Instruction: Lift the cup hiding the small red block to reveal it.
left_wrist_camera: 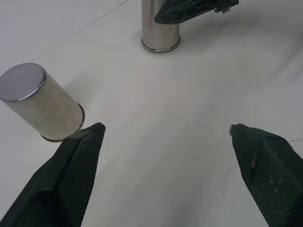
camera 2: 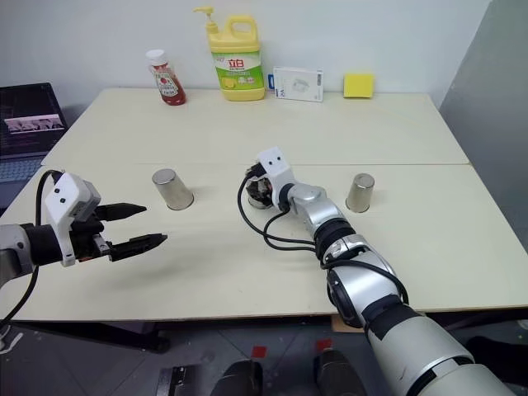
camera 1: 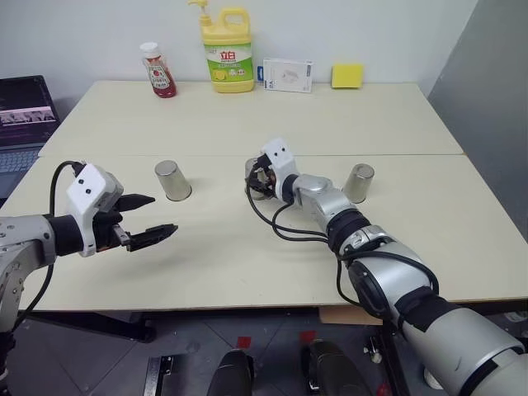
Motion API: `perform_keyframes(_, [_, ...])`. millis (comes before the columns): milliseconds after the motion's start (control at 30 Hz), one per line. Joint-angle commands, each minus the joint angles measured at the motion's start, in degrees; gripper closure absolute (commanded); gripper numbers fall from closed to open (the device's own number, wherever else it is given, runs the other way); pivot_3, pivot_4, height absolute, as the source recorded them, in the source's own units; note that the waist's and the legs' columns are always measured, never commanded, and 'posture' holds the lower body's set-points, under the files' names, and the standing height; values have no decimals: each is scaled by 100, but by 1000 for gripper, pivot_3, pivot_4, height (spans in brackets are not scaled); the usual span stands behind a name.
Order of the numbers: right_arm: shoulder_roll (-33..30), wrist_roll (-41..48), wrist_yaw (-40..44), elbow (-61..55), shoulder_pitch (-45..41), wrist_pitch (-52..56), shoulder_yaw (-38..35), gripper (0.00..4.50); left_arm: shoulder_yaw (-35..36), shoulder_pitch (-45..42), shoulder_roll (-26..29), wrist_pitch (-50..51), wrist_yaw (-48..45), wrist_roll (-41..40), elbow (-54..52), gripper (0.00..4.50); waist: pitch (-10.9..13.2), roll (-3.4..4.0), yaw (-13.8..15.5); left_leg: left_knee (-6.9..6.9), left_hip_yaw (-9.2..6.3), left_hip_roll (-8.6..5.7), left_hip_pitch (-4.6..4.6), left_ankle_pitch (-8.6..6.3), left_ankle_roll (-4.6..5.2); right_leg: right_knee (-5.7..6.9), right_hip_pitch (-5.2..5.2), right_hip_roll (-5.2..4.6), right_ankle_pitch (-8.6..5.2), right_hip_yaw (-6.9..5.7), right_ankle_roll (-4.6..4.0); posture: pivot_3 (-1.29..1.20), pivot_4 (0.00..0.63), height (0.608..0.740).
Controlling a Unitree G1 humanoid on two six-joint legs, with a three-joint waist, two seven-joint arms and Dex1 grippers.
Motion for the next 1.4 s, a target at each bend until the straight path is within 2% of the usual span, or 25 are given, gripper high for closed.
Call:
perform_keyframes(33, [63, 68, 47, -161, -152, -179, -231, 1910, 120, -101, 67, -51, 43, -31, -101, 0, 0, 0, 0, 0, 0, 0, 0, 0, 0, 0, 0, 0, 0, 0, 0, 0, 150, 740])
perform_keyframes(133, [40, 112, 131, -375, -155, -186, -349, 1910, 88, -137, 39, -35, 56, -51, -115, 0, 0, 0, 0, 0, 0, 0, 0, 0, 0, 0, 0, 0, 0, 0, 0, 0, 150, 740])
perform_keyframes(233, [-123, 202, 354, -1166, -4, 58, -378, 1910, 76, -181, -10, 26, 69, -129, -166, 0, 2, 3, 2, 0, -1, 0, -2, 0, 0, 0, -1, 0, 0, 0, 0, 0, 150, 740])
perform_keyframes(533, [-932, -45, 225, -3818, 1434, 1912, -108, 1910, -199, -464, -88, 76, 78, -243, -177, 0, -1, -2, 48, 1, -7, -11, -3, 0, 0, -1, 6, -12, 0, -5, 0, 0, 150, 740])
perform_keyframes(733, [-1077, -150, 2, -4052, 1773, 2300, -39, 1910, -447, -649, -96, 30, 47, -219, -63, 0, 0, -1, -66, 1, 0, -1, 2, 0, 0, 5, 0, 0, 0, 2, 0, 0, 150, 740])
perform_keyframes(800, [-1071, -137, -30, -3999, 1759, 2367, -48, 1207, -501, -700, -111, 15, 53, -210, -42, 0, 0, -1, -78, 0, -2, 5, 3, 0, 0, 7, 0, 6, 1, -1, -2, 0, 150, 740])
perform_keyframes(933, [-1012, 9, -104, -4086, 1715, 2371, -220, 193, -553, -746, -134, 2, 54, -197, -10, 0, 0, -1, -90, 1, -2, 5, 2, 0, 0, 6, 1, 8, 2, 1, -3, 0, 150, 740])
perform_keyframes(967, [-986, 79, -151, -4154, 1705, 2369, -305, 68, -558, -749, -139, 4, 60, -197, -6, 0, 0, -1, -90, 1, -1, 4, 2, 0, 0, 5, 1, 7, 2, 2, -3, 0, 150, 740])
perform_keyframes(1200, [-1107, 500, -316, -5831, 1889, 2191, -752, 68, -463, -650, -190, 0, 236, -121, -41, 0, 0, 1, -83, 1, -4, 1, -4, 0, 0, 3, -1, 2, 2, 0, -3, 0, 150, 740])
perform_keyframes(1333, [-1669, 1037, 410, -7348, 2525, 2779, -686, 68, -316, -506, -104, -132, 428, 128, 13, 0, 0, 0, -31, 0, -5, 1, -3, 0, 0, 2, 2, 0, 2, -2, -3, 0, 150, 740])
perform_keyframes(1400, [-2200, 1451, 960, -8143, 2977, 3271, -594, 68, -197, -397, -3, -173, 358, 162, 70, 0, 0, 0, 11, 0, -5, 1, -3, -1, 1, -1, 2, -1, 2, -2, -3, 0, 150, 740])
